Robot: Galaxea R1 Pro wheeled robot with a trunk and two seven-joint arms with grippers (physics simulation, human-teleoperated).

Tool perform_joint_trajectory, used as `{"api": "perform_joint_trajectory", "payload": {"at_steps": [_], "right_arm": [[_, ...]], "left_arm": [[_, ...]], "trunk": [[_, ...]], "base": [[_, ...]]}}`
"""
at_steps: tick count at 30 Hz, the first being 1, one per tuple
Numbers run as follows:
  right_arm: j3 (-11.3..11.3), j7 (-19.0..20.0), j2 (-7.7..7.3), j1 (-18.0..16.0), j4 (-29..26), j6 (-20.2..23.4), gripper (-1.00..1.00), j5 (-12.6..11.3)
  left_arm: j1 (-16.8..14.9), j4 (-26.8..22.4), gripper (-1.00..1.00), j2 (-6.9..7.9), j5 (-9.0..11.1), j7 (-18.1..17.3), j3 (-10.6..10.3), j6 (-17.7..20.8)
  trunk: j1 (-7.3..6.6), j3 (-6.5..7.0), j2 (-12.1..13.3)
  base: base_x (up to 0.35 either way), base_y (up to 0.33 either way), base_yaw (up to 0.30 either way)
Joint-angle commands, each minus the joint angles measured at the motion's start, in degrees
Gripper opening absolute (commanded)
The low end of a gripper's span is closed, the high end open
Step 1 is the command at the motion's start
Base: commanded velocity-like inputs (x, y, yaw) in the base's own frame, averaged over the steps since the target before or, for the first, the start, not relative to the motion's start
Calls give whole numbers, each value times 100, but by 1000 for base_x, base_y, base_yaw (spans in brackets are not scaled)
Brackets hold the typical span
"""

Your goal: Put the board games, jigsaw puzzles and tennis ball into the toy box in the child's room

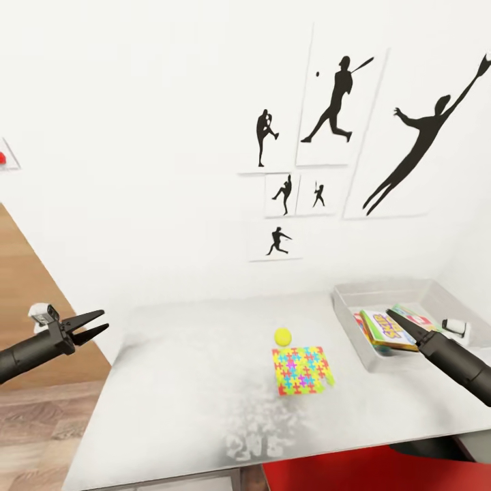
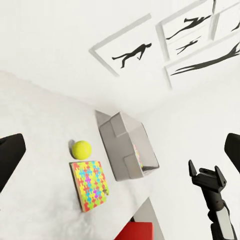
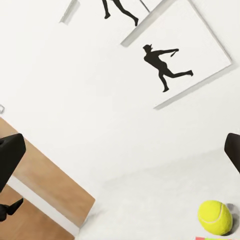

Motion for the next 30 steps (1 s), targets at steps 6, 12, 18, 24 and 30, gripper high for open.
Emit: {"api": "perform_joint_trajectory", "payload": {"at_steps": [6, 12, 18, 24, 30], "right_arm": [[-13, 14, -1, -4, 0, 37, 100, -39], [-14, 14, -1, -6, 0, 30, 100, -35], [-11, 7, -1, -6, 0, 29, 100, -34], [19, -55, 1, -7, -14, 27, 100, -7], [646, -979, 20, -12, -12, 222, 100, 17]], "left_arm": [[-5, -10, 100, 0, -13, -29, 11, 20], [-5, -17, 100, 8, -13, -29, 78, 20], [-2, -17, 100, 9, -13, -29, 98, 20], [3, -24, 100, 6, -7, -29, 148, 20], [5, -54, 100, 1, 0, -29, 141, 20]], "trunk": [[4, -11, -11], [4, -11, -11], [4, -11, -11], [4, -11, -11], [4, -11, -11]], "base": [[112, 105, 13], [44, 78, 1], [16, 49, 0], [1, 4, 0], [0, 0, 0]]}}
